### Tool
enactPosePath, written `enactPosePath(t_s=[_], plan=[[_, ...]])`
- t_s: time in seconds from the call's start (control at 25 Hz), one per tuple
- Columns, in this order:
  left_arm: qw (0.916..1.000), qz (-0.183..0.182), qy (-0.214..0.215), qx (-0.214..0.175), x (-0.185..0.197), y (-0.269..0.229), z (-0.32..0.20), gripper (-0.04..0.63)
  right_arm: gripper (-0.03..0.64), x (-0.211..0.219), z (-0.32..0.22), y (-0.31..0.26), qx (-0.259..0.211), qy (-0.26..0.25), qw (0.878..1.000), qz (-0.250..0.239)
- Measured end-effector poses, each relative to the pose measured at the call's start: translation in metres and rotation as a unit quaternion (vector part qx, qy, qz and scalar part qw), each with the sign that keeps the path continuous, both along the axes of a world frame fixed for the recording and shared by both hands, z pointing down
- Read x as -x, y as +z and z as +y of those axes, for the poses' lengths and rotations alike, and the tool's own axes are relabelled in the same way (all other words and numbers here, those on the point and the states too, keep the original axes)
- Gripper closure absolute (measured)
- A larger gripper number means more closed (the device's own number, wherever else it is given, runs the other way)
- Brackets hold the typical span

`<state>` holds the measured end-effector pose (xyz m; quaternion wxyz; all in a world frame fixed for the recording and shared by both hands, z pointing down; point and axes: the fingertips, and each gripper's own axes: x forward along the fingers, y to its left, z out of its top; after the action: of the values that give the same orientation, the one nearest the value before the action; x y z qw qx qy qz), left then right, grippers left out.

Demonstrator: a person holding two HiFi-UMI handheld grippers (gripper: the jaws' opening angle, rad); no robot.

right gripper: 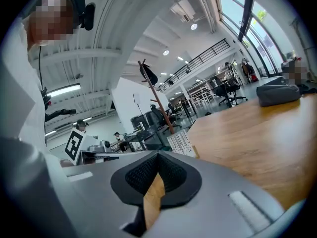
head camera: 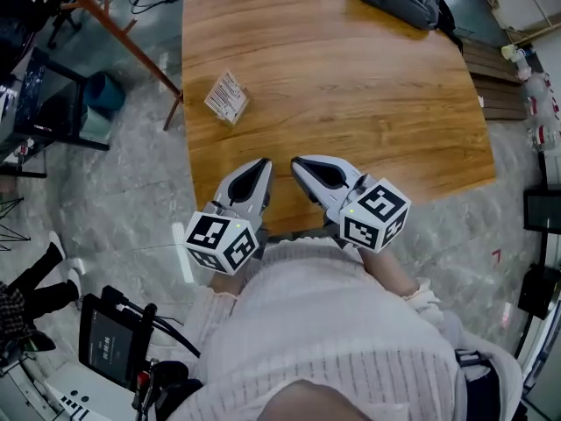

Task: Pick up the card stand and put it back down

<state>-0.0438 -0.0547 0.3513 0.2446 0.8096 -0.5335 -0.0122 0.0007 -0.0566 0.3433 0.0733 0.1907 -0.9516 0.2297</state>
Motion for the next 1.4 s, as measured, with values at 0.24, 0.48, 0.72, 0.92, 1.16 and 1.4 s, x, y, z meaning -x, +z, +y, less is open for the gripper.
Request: enactPosePath(t_s=[0.24,0.48,0.72,0.92,1.16,1.4], plan=[[0.9999,-0.014,-0.004,-0.001,0.015,-0.001,-0.013,0.586,0.617,0.0,-0.018,-0.006,0.008,0.019,0.999,-0.026],[0.9982,-0.048,-0.02,0.031,0.058,0.014,-0.04,0.586,0.617,0.029,-0.032,0.005,0.036,0.018,0.999,-0.005],[0.9959,-0.067,-0.019,0.058,0.071,0.036,-0.053,0.586,0.617,0.043,-0.037,0.014,0.056,0.006,0.998,0.004],[0.9926,-0.088,-0.019,0.081,0.088,0.06,-0.064,0.575,0.617,0.051,-0.048,0.033,0.084,0.022,0.996,0.004],[0.9886,-0.103,-0.036,0.103,0.111,0.079,-0.074,0.528,0.617,0.053,-0.044,0.05,0.107,0.025,0.994,0.012],[0.9801,-0.142,-0.055,0.127,0.135,0.108,-0.091,0.424,0.617,0.054,-0.057,0.065,0.127,0.039,0.991,0.014]])
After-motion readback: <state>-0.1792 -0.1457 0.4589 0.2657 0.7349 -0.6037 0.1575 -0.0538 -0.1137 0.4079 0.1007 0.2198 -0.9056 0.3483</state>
